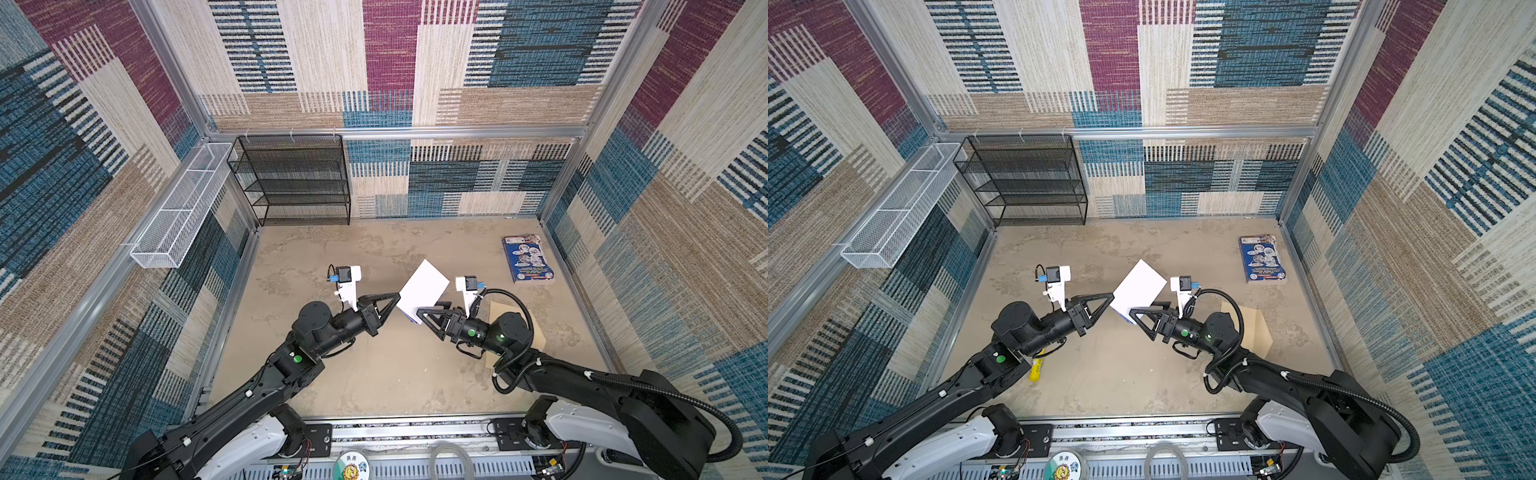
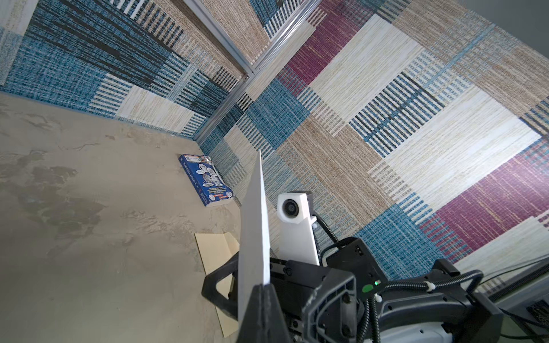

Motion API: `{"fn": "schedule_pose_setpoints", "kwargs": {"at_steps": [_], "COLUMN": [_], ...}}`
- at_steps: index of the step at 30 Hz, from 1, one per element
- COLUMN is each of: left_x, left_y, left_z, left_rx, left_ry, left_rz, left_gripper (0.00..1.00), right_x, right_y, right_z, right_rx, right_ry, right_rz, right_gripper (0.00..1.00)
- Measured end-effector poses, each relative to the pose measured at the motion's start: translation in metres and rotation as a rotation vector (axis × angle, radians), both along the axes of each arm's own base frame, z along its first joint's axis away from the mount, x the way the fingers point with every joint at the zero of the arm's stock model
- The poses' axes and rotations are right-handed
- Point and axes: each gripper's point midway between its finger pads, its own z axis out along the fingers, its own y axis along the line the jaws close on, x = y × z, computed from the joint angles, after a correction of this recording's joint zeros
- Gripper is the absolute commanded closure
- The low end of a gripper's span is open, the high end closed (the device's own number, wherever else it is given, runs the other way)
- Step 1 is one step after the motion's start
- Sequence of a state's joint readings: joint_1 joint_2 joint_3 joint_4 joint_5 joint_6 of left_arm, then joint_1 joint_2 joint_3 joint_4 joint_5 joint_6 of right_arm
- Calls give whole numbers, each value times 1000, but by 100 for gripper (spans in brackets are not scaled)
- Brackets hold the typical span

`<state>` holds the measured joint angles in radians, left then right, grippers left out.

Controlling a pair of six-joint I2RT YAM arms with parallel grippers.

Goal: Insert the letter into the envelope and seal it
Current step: 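Hold the letter up with the left gripper while the right gripper grasps its free edge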

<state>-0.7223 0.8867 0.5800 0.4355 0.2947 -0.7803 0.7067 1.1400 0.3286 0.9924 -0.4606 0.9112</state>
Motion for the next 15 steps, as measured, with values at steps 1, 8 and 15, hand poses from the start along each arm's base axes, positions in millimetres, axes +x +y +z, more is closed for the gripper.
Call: {"fn": "schedule_pose_setpoints", "kwargs": {"at_steps": [1,8,15], "left_x": [0,-2,-4], "left_y": [0,-3,-8], "left_z": [1,9,8], "left_rx": [-3,-29,-59], "left_ry": [0,-14,-4], "left_rz": [0,-9,-28], "left_gripper": [100,100,100], "right_x": [-1,-3,-2], "right_y": [-1,-2,0], "right_z": [-1,2,18], "right_rx": [2,37,85], "right_ry": [3,-4,-55], "right_rz": [1,5,11], "right_gripper": [4,7,33]}}
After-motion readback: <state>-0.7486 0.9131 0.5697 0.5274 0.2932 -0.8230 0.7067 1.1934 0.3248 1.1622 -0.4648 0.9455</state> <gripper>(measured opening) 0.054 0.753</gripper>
